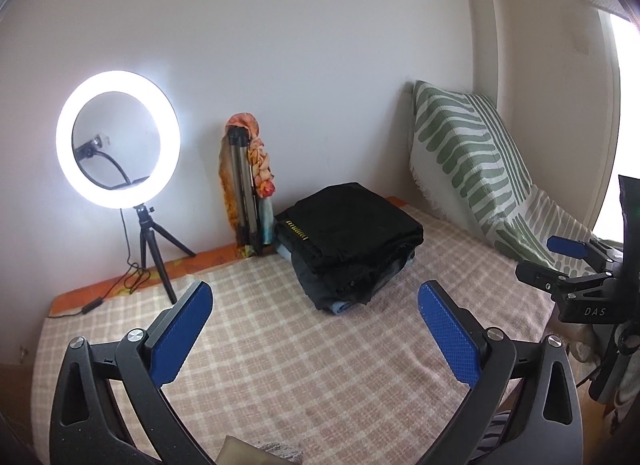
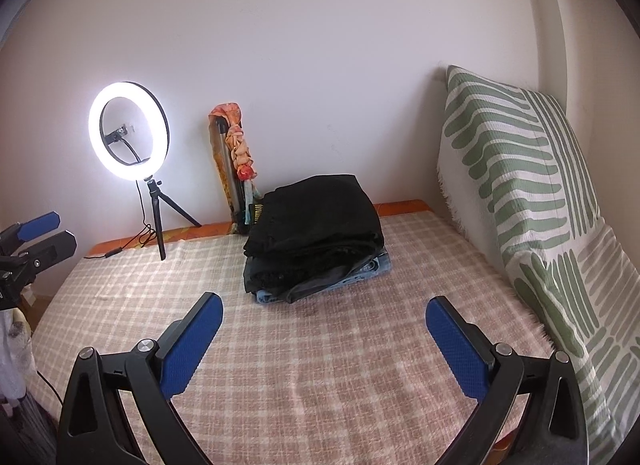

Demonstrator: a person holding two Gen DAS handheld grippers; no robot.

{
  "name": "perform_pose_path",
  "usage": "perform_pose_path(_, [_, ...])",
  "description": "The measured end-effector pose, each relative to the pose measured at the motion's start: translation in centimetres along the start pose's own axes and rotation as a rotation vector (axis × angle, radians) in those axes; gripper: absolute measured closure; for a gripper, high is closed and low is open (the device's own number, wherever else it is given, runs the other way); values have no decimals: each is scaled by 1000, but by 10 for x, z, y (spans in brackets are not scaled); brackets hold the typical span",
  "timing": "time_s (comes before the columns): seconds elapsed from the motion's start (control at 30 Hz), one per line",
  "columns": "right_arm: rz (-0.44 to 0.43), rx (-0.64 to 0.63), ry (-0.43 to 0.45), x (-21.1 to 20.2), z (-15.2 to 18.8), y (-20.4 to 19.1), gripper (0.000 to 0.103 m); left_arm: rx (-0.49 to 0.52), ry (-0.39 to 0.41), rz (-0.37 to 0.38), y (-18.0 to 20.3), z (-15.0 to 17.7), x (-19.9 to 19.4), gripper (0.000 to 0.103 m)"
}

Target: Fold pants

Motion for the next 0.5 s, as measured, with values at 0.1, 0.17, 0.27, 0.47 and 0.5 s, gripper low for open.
perform_pose_path(0.1, [-3,5,0,0,0,-2,0,-5,2,-4,-1,0,-3,1])
perform_pose_path(0.17, [-3,2,4,-2,-1,-4,0,-6,6,-10,-2,1,-6,1])
perform_pose_path(0.27, [5,-12,13,-4,-2,-7,0,-14,12,-10,-4,0,-9,1])
perform_pose_path(0.47, [-18,-8,11,-3,-2,-11,0,-24,16,-7,-6,-1,-10,1])
perform_pose_path(0.5, [-18,-10,10,-3,-2,-11,0,-26,17,-6,-6,-1,-11,1])
Point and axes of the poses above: each gripper's, at about its wrist camera, not at the fingertips, and x roughly the way its jaws point, y to its right, z to its underside, the point moved 6 cm from there along x, roughly the way its jaws point, and after that the axes turned 10 degrees about z, right-handed, at the moved point
